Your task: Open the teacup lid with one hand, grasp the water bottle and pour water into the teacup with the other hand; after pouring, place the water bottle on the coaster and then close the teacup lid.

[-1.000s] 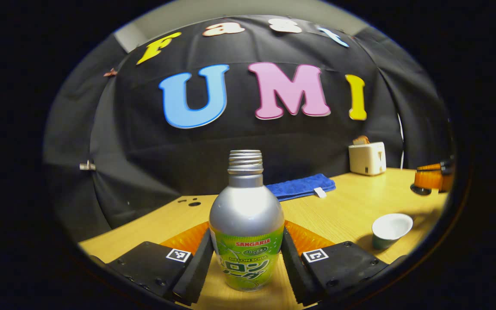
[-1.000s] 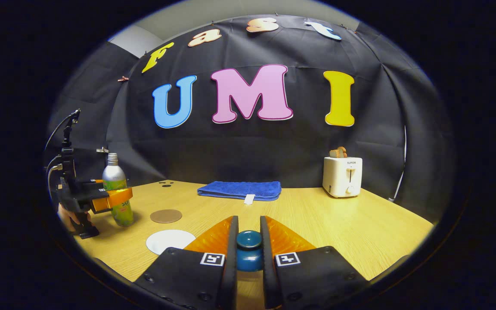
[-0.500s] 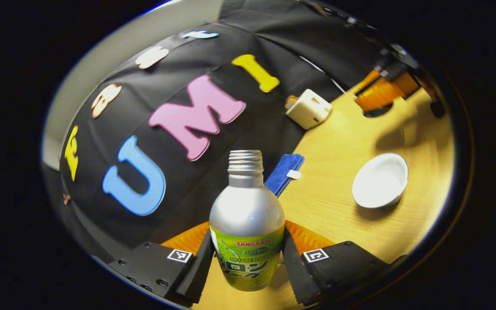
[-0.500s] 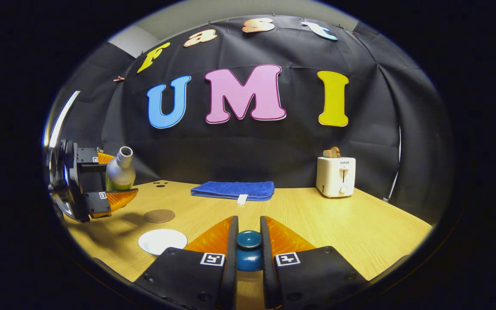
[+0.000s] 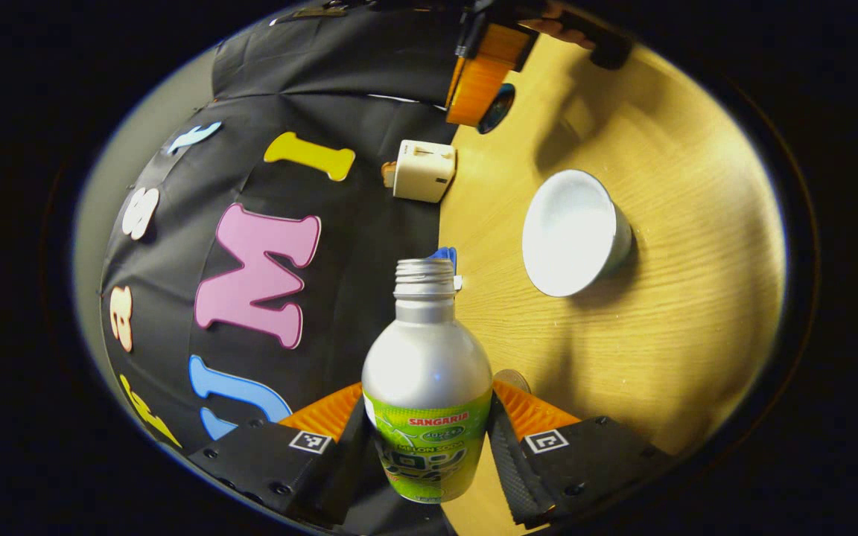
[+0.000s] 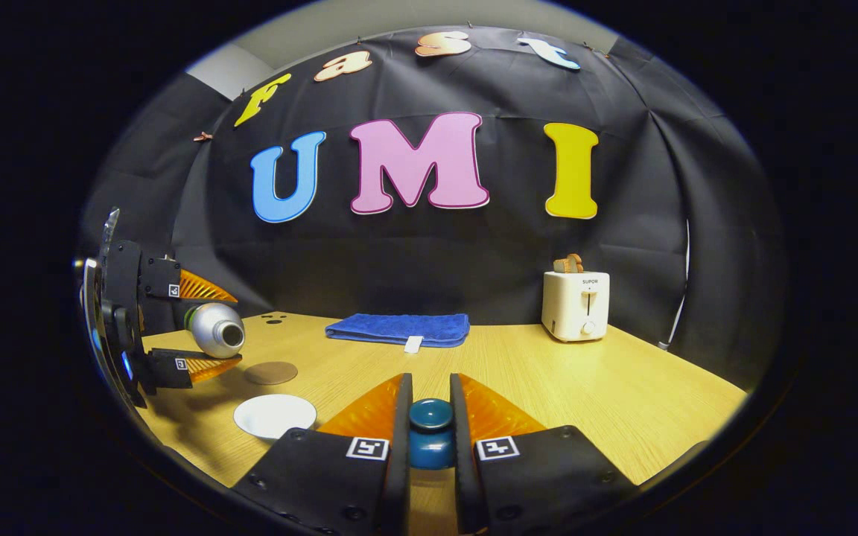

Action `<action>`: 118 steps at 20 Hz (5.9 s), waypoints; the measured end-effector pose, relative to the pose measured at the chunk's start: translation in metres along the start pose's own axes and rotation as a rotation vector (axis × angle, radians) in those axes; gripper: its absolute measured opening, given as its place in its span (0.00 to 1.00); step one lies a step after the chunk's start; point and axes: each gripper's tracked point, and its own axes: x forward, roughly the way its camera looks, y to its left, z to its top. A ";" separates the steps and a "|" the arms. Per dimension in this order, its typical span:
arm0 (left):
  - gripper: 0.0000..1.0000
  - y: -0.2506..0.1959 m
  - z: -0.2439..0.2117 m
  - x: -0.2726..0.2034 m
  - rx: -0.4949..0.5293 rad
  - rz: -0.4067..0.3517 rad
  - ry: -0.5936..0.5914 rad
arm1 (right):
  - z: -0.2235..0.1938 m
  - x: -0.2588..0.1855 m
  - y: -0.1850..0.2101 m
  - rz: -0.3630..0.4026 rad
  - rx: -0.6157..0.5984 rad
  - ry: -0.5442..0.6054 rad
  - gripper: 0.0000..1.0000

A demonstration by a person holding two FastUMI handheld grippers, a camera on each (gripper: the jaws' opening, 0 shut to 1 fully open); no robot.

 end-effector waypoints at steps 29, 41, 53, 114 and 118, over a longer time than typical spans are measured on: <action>0.79 0.003 0.008 0.002 0.500 -0.097 0.006 | 0.001 0.000 -0.001 -0.004 0.000 0.001 0.28; 0.79 0.029 0.009 -0.003 0.585 -0.061 0.024 | 0.001 -0.001 -0.001 -0.003 0.000 0.002 0.28; 0.79 0.035 0.014 -0.009 0.652 -0.044 0.022 | 0.001 -0.001 -0.001 0.004 0.001 0.001 0.28; 0.80 0.033 -0.030 0.127 -1.596 0.182 -0.082 | 0.000 -0.005 0.002 0.018 -0.001 0.001 0.28; 0.81 0.026 -0.036 0.129 -1.583 0.184 -0.054 | 0.000 -0.005 0.001 0.018 0.000 0.001 0.28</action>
